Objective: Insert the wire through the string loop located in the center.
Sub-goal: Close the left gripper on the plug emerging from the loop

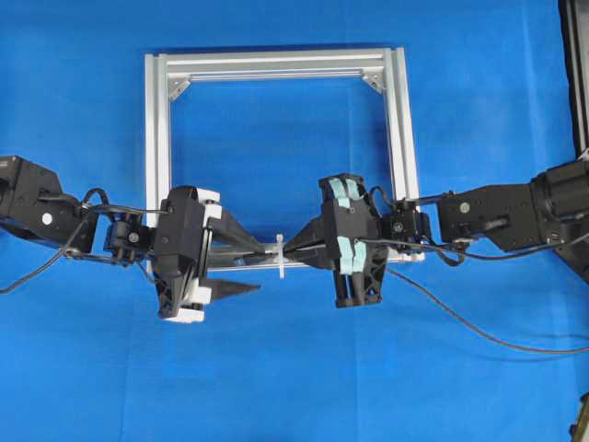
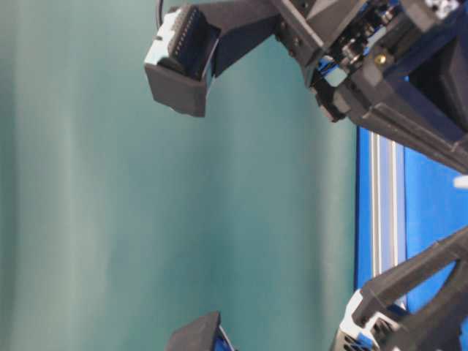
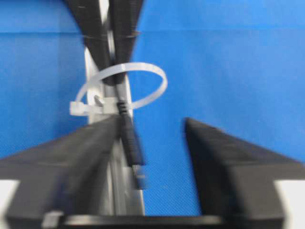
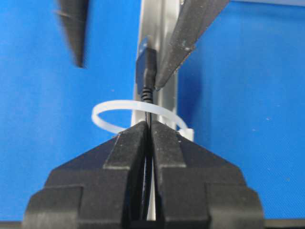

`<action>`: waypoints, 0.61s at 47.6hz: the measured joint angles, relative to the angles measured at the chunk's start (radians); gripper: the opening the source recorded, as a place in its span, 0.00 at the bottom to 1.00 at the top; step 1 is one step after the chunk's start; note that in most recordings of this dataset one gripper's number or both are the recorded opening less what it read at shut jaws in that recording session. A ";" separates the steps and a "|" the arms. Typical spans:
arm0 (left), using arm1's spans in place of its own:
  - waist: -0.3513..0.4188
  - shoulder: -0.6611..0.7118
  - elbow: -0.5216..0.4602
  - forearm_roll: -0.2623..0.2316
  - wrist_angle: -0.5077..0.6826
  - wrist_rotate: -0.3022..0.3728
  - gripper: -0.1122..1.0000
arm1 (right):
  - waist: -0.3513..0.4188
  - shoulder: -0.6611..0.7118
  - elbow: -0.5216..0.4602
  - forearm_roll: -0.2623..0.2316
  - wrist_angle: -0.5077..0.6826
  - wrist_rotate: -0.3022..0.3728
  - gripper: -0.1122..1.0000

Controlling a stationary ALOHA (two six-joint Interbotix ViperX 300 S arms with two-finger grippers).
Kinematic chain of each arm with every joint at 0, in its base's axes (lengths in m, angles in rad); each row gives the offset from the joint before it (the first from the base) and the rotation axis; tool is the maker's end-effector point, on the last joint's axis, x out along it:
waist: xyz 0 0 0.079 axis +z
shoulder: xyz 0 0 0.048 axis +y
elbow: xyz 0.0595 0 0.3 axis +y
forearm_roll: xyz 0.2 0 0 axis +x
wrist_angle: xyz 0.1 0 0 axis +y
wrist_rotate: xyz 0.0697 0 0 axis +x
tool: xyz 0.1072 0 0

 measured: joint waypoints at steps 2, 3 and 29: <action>0.002 -0.002 -0.002 0.000 0.006 0.000 0.32 | 0.003 0.000 0.000 -0.002 0.000 -0.002 0.08; 0.002 0.000 -0.003 0.000 0.011 0.002 0.27 | 0.003 0.000 0.000 -0.002 0.000 -0.003 0.08; 0.015 0.000 -0.012 -0.003 0.048 -0.020 0.18 | 0.006 0.000 0.002 -0.005 0.000 -0.005 0.08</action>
